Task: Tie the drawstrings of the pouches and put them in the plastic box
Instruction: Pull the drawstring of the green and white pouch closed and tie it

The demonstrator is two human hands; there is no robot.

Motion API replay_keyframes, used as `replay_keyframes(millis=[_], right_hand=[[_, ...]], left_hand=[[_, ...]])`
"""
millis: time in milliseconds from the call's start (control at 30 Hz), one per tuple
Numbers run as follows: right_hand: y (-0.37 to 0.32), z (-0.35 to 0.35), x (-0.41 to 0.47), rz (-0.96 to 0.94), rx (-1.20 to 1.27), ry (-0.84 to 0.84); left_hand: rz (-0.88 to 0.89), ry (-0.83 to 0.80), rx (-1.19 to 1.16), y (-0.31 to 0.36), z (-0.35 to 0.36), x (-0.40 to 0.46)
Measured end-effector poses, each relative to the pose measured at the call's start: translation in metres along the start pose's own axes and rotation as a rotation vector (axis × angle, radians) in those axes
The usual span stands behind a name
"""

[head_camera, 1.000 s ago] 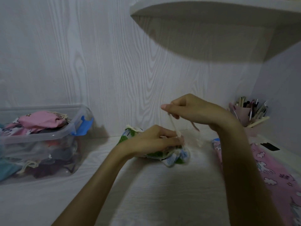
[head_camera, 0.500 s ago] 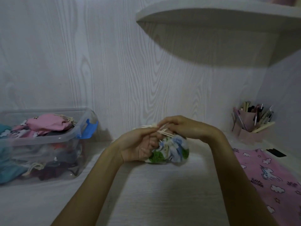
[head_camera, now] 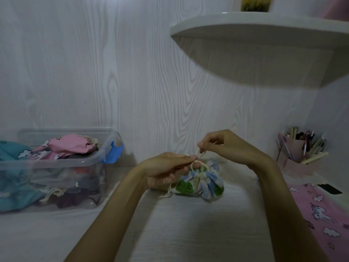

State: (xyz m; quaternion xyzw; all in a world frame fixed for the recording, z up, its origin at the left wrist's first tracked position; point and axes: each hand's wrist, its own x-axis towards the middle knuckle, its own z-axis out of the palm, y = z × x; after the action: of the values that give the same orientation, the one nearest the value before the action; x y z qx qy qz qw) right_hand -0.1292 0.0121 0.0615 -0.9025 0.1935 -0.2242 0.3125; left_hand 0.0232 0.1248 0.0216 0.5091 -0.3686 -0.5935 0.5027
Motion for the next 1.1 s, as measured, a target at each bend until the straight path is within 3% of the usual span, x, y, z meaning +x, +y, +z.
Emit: replay_keyframes(millis=[100,200,300,467,600,633,767,833,933,1100], right_hand=[[-0.009,-0.001,-0.002,-0.052,0.037,0.119],[-0.016,-0.004,-0.006,-0.069,0.020,0.067],[-0.026,-0.009,-0.012,-0.060,0.012,0.005],[-0.036,-0.020,-0.026,-0.009,-0.003,-0.263],[-0.030,-0.031,-0.027,-0.080,0.059,-0.041],[-0.030,-0.033,-0.028,-0.059,0.073,-0.060],[-0.032,-0.029,-0.034,0.008,0.052,-0.339],[-0.031,-0.025,-0.029,0.061,0.042,-0.264],[-0.024,-0.015,-0.014,0.002,-0.105,0.033],[-0.017,0.012,-0.001,-0.016,-0.115,-0.064]], left_hand=[[0.052,0.012,-0.252,0.002,-0.003,0.003],[0.128,0.092,-0.369,0.004,-0.003,0.002],[0.163,0.126,-0.300,0.005,-0.002,-0.001],[0.197,0.182,-0.094,0.009,-0.002,-0.006],[0.218,0.183,-0.010,0.011,-0.007,-0.008],[0.222,0.187,-0.018,0.011,-0.009,-0.009],[0.235,0.206,-0.032,0.011,-0.014,-0.009],[0.246,0.215,-0.020,0.010,-0.013,-0.009],[0.271,0.221,0.035,0.011,-0.012,-0.009],[0.399,0.305,0.223,0.011,-0.014,-0.010]])
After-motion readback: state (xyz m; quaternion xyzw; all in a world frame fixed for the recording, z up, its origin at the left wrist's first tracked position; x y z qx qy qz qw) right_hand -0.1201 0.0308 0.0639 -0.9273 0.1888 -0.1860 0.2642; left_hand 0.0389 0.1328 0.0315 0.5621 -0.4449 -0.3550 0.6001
